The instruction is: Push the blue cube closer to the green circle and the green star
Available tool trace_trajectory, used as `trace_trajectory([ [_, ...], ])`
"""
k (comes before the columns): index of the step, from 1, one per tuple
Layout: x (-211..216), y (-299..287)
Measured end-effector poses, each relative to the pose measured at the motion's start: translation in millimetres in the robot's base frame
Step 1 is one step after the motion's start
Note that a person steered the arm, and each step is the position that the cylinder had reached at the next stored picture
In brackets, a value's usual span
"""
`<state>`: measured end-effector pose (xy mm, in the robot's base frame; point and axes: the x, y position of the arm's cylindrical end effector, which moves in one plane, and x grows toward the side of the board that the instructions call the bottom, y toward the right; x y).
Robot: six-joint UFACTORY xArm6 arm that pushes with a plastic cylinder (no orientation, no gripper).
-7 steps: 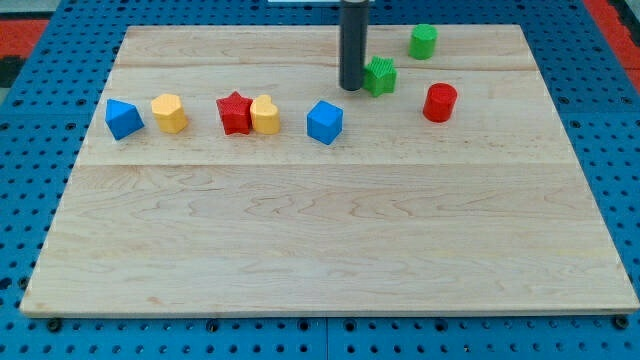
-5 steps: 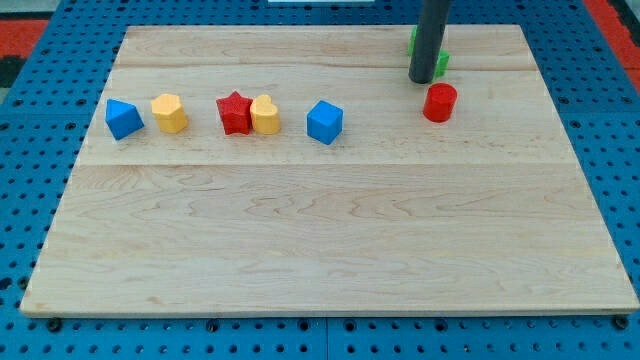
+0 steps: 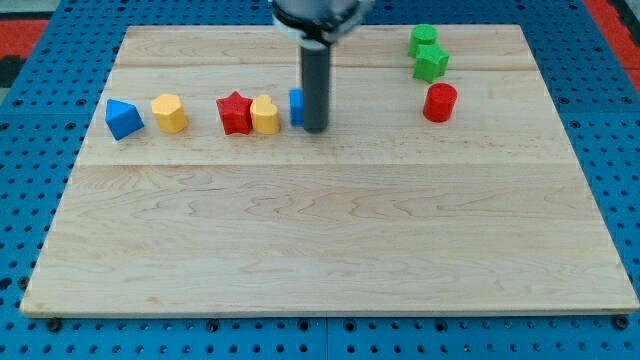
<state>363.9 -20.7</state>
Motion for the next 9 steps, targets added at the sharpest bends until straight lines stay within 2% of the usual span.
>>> trace_trajectory([
  [1, -45.6, 10.9],
  [2, -41.6, 6.4],
  [3, -35.8, -58.4],
  [4, -49.4, -69.0],
  [5, -72.8, -52.7],
  [6, -94.5, 3.9],
  [7, -96.8, -55.3],
  [9, -132.7, -11.0],
])
